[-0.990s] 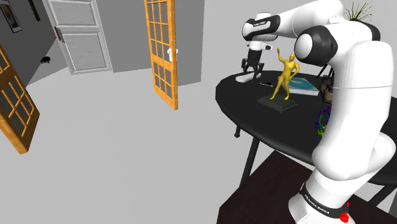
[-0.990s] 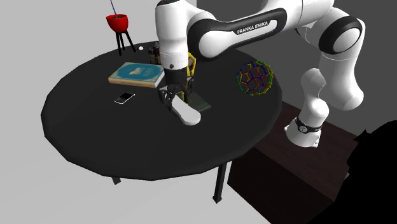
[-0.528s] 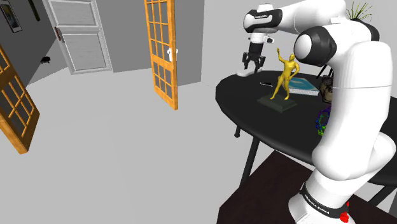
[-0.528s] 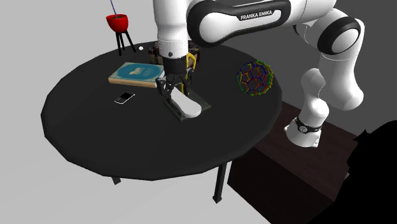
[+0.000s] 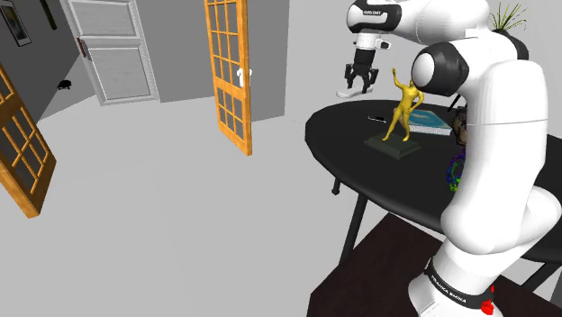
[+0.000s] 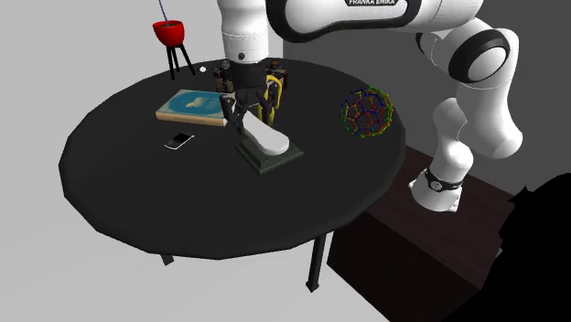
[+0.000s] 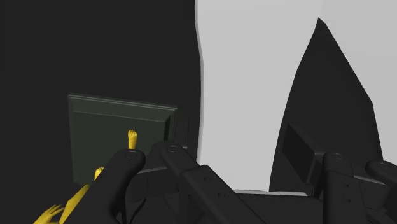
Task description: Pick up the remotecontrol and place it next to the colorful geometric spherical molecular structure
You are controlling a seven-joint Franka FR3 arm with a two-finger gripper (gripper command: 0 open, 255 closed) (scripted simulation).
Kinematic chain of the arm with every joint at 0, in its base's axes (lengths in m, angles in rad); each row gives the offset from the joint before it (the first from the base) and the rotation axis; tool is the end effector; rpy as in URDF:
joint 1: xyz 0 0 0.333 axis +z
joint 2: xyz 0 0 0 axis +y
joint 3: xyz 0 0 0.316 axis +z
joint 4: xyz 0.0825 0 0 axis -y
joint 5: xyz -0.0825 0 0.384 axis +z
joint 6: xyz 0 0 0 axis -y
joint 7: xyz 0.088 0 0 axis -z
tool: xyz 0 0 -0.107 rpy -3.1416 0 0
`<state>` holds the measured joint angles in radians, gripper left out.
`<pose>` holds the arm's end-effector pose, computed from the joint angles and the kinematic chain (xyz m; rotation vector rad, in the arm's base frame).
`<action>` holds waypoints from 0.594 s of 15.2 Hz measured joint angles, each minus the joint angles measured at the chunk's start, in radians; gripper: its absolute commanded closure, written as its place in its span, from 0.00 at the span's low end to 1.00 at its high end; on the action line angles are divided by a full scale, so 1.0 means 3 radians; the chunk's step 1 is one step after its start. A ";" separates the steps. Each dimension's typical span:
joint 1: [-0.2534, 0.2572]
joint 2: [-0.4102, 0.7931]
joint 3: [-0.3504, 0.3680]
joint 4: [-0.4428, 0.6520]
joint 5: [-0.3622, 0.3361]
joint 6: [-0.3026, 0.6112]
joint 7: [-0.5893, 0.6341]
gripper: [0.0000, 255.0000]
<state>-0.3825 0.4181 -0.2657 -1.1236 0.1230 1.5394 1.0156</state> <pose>0.5661 -0.3599 0.5815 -2.1348 2.2805 -0.0112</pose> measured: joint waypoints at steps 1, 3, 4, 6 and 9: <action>-0.0007 0.0008 -0.0001 0.0057 0.0003 -0.0049 -0.0002 1.00; -0.0023 0.0051 0.0000 0.0200 0.0013 -0.0149 0.0001 1.00; -0.0022 -0.0018 -0.0008 0.0101 -0.0001 -0.0120 -0.0019 1.00; -0.0050 -0.0186 -0.0042 -0.0136 -0.0031 -0.0051 -0.0102 1.00; -0.0096 -0.0491 -0.0102 -0.0585 -0.0096 0.0094 -0.0248 1.00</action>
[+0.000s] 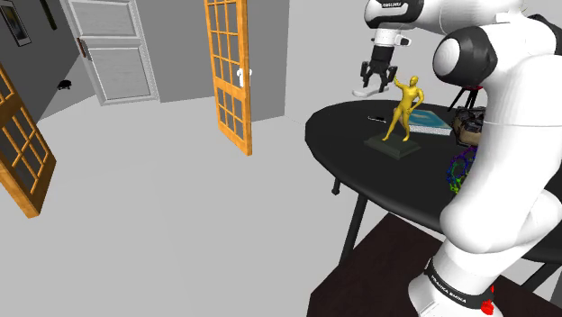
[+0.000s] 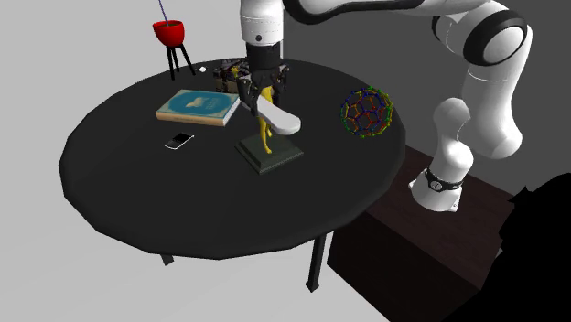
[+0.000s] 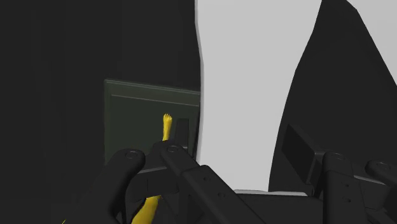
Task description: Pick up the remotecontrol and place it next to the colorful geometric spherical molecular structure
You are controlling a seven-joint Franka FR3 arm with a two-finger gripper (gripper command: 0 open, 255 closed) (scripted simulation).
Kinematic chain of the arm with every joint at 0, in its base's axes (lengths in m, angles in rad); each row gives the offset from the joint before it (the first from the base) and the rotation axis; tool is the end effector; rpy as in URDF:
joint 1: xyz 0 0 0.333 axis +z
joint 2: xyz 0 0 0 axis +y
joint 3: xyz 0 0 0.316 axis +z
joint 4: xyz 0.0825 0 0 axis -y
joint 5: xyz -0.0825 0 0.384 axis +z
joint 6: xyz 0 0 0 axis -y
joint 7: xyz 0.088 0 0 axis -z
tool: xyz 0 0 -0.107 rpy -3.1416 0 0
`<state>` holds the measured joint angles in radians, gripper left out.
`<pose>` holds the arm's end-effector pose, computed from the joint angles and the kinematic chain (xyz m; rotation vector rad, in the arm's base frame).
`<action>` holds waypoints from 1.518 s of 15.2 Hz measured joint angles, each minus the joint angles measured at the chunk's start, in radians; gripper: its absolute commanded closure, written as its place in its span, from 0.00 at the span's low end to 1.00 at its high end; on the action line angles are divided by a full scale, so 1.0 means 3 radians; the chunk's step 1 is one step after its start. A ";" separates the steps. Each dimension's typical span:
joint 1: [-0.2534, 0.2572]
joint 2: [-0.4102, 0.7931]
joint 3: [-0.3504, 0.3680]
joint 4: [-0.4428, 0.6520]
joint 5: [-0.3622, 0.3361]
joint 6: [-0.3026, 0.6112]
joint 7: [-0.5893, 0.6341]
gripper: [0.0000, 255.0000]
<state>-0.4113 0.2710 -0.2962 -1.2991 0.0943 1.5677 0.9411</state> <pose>0.5049 -0.3827 0.5970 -2.1347 2.2816 -0.0106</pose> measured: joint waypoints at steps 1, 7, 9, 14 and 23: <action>-0.0022 -0.0092 -0.0022 -0.0115 -0.0020 0.0025 -0.0050 1.00; -0.0186 -0.0540 -0.0174 -0.0689 -0.0131 0.0159 -0.0399 1.00; -0.0244 -0.0632 -0.0227 -0.0803 -0.0158 0.0183 -0.0514 1.00; -0.0393 -0.0898 -0.0369 -0.1135 -0.0249 0.0267 -0.0808 1.00; -0.0709 -0.1104 -0.0701 -0.1332 -0.0347 0.0265 -0.1443 1.00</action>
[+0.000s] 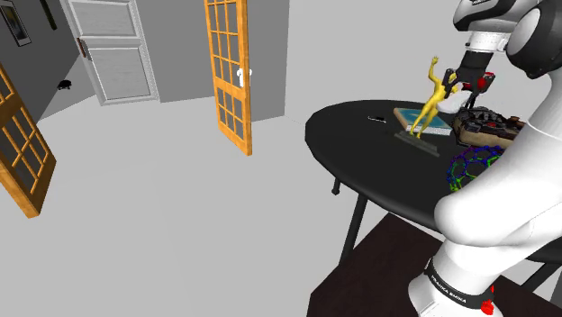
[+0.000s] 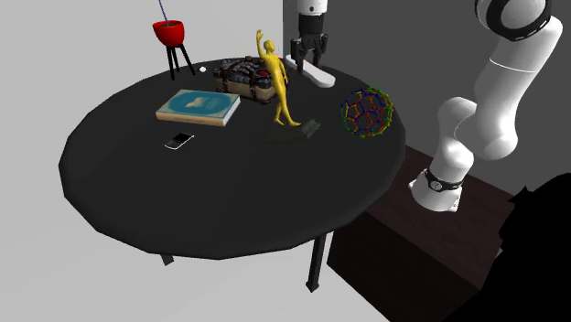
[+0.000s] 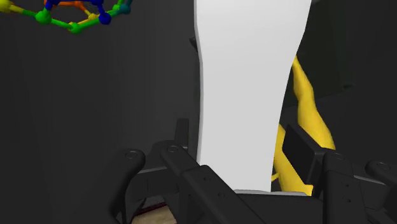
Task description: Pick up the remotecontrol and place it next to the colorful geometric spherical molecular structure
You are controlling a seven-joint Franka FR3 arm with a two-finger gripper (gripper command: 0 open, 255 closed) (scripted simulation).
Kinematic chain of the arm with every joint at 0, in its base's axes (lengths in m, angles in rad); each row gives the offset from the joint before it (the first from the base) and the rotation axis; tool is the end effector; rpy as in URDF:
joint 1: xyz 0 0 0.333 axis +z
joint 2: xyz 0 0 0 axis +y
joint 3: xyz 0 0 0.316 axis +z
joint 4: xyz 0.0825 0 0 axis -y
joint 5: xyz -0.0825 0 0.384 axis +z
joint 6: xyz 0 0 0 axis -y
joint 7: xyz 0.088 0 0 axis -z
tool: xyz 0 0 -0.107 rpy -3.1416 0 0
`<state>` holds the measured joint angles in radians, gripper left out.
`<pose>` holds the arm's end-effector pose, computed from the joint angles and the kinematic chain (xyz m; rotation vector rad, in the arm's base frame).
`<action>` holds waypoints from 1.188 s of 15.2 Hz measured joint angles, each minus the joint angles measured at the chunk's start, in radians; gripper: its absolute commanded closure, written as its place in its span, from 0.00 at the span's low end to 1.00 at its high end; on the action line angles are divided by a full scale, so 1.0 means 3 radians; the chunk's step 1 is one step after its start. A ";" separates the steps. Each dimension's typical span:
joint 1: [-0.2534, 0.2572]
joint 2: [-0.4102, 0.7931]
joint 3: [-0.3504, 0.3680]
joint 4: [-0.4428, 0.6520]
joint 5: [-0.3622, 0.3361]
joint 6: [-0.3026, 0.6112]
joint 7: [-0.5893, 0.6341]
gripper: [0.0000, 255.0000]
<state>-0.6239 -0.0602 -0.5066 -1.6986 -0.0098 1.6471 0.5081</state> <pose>0.2239 -0.4948 0.5993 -2.1342 2.2806 -0.0110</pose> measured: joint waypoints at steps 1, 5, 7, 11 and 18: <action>-0.0036 -0.0021 -0.0040 -0.0003 -0.0013 -0.0016 -0.0075 1.00; -0.0192 0.0025 -0.0224 0.0043 0.0002 -0.0024 -0.0413 1.00; -0.0271 0.0074 -0.0317 0.0068 0.0025 -0.0009 -0.0586 1.00; -0.0441 0.0188 -0.0507 0.0225 0.0087 -0.0080 -0.0949 1.00; -0.0853 0.0638 -0.0825 0.0623 0.0390 -0.0159 -0.1673 1.00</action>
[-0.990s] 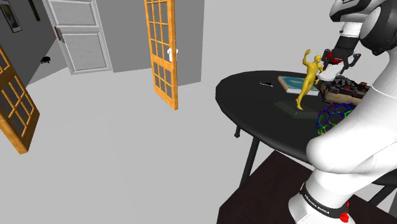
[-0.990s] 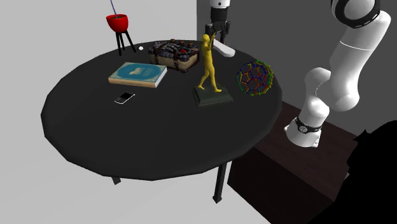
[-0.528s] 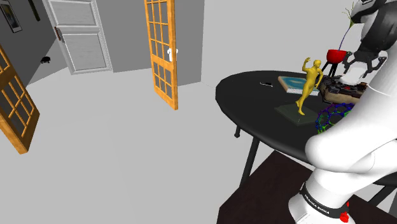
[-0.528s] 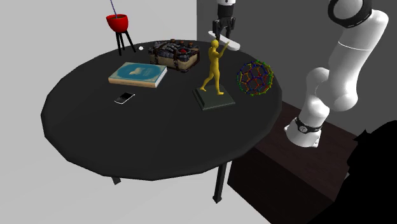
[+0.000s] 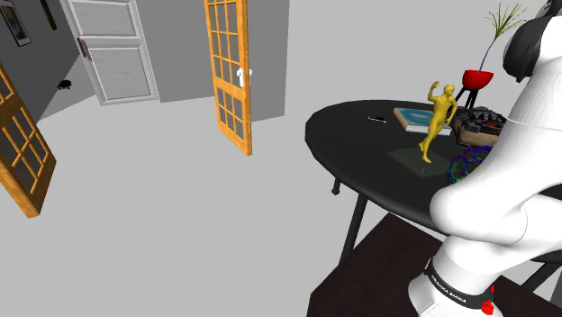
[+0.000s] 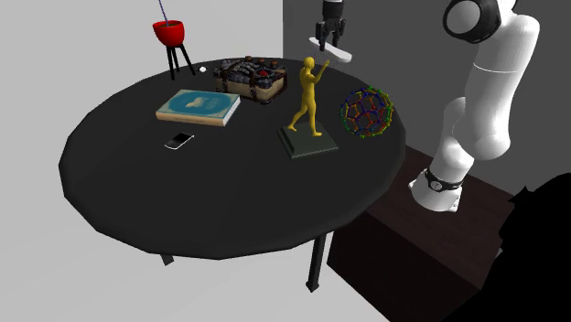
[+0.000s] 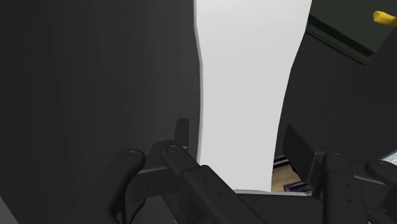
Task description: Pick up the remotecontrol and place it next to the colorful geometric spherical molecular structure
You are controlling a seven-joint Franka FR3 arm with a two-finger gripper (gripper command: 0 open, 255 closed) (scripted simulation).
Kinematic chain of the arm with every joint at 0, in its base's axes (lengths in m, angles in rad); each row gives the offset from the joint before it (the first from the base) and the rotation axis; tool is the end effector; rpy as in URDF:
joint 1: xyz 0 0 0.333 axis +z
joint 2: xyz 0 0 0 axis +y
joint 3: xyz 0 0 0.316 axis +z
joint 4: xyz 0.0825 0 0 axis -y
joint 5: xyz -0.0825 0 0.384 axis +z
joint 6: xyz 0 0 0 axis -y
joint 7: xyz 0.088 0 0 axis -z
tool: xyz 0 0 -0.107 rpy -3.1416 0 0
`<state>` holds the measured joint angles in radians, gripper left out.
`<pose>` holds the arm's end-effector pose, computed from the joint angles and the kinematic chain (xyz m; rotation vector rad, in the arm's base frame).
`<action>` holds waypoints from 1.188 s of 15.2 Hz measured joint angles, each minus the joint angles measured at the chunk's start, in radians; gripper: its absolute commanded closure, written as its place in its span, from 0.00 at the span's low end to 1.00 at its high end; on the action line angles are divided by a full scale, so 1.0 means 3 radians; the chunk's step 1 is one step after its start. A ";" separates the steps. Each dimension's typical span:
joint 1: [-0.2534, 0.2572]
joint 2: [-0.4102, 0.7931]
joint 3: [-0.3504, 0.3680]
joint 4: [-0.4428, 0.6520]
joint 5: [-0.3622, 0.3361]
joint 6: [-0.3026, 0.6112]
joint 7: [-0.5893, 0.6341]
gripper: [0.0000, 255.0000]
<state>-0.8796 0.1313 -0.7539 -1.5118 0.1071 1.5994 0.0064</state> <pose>0.0008 -0.5874 0.5987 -2.1317 2.2833 -0.0108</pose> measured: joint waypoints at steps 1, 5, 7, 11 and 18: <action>-0.0011 0.0002 -0.0007 -0.0042 0.0002 0.0041 -0.0027 1.00; -0.0014 -0.0014 -0.0013 -0.0223 -0.0007 0.0209 -0.0058 1.00; -0.0003 -0.0029 -0.0009 -0.0327 -0.0017 0.0301 -0.0054 1.00; 0.0010 -0.0050 -0.0004 -0.0530 -0.0029 0.0489 -0.0054 1.00; 0.0027 -0.0045 0.0008 -0.0840 -0.0019 0.0802 -0.0057 1.00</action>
<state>-0.8717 0.1178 -0.7515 -1.7637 0.1013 1.8399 -0.0108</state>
